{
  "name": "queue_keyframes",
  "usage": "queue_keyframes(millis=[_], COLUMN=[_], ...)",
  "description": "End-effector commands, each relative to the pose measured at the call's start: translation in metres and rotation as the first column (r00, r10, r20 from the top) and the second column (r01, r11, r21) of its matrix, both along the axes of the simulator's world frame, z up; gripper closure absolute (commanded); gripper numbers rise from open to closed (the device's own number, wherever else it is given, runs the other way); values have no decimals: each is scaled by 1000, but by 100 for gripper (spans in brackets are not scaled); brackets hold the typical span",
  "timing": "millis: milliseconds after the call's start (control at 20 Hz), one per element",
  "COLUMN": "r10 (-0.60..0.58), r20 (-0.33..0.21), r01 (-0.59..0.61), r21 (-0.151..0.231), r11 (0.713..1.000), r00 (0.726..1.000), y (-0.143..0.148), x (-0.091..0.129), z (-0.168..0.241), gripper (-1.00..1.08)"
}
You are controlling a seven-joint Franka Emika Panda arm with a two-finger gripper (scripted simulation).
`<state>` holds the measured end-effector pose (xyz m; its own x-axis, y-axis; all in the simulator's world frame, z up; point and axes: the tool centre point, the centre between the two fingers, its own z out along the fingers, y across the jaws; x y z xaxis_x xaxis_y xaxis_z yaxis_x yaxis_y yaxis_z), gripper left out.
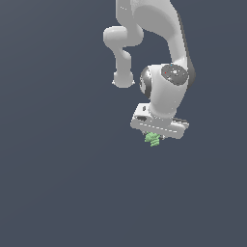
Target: Pick up the object and move it to a goal position.
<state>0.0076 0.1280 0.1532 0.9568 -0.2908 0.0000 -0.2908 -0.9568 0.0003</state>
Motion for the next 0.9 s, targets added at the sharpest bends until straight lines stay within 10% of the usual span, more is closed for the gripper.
queue_keyframes(millis=[0,850], r10=[0,0], r20=[0,0], r01=[0,0], r21=[0,0], r11=[1000,1000], r00=[1000,1000], y=[18,92], x=[-10,-45], z=[23,117], gripper=[108,108])
